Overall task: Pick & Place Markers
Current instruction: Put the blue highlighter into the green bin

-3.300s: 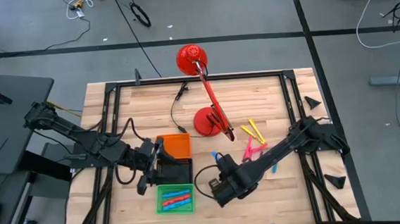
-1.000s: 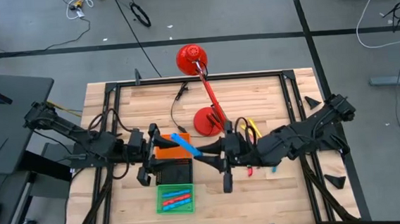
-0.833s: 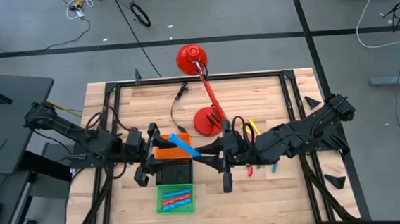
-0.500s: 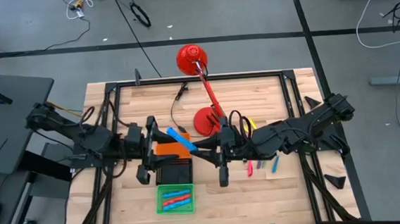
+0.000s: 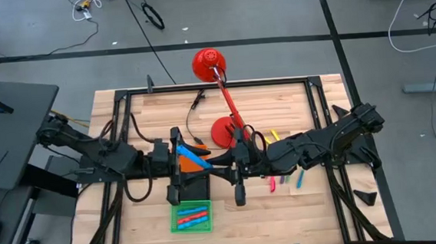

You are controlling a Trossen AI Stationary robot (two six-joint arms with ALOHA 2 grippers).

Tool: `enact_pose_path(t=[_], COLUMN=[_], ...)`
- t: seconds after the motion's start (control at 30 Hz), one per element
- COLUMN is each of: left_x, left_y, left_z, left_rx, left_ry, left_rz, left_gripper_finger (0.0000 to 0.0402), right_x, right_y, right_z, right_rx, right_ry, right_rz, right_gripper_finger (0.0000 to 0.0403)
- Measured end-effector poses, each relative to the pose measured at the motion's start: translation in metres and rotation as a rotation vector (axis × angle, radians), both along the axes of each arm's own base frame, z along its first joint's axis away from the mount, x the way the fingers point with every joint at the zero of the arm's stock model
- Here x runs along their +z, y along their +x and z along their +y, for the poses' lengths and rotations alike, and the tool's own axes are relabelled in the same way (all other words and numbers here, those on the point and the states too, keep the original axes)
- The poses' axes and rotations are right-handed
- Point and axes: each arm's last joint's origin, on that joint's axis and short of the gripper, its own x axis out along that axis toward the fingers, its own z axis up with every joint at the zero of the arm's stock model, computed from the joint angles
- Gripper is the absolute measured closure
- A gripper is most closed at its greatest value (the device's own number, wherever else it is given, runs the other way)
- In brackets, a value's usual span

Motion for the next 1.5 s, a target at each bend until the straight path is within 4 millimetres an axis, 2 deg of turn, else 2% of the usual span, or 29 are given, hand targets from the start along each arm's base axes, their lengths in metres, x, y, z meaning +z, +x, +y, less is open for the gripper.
enact_pose_path(t=[0.13,0.43,0.53,0.73,1.0,1.3,1.5], left_x=[0.001,0.0,0.001,0.001,-0.001,0.0,-0.011], left_y=[0.0,0.0,0.0,0.0,-0.004,-0.019,-0.021], left_z=[0.001,0.001,0.001,0.001,0.001,0.007,0.006], left_rx=[0.011,0.008,0.006,0.003,-0.004,-0.028,-0.106], left_ry=[-0.009,-0.036,-0.044,-0.048,-0.033,-0.046,-0.102], left_rz=[-0.007,0.0,-0.003,-0.003,0.03,0.095,0.217], left_gripper_finger=[0.0205,0.0312,0.0333,0.0332,0.0337,0.0337,0.0337], right_x=[-0.001,0.001,0.001,0.001,0.0,0.013,0.019], right_y=[0.0,0.0,0.0,0.0,-0.002,-0.019,-0.034], right_z=[0.0,0.0,0.0,0.0,0.004,0.002,-0.006], right_rx=[0.0,-0.004,-0.002,0.001,0.043,0.097,0.088], right_ry=[-0.003,0.004,-0.001,0.007,0.034,-0.015,0.003], right_rz=[0.01,-0.004,-0.009,-0.009,0.007,-0.001,0.054], right_gripper_finger=[0.034,0.034,0.0339,0.0321,0.0258,0.0169,0.0137])
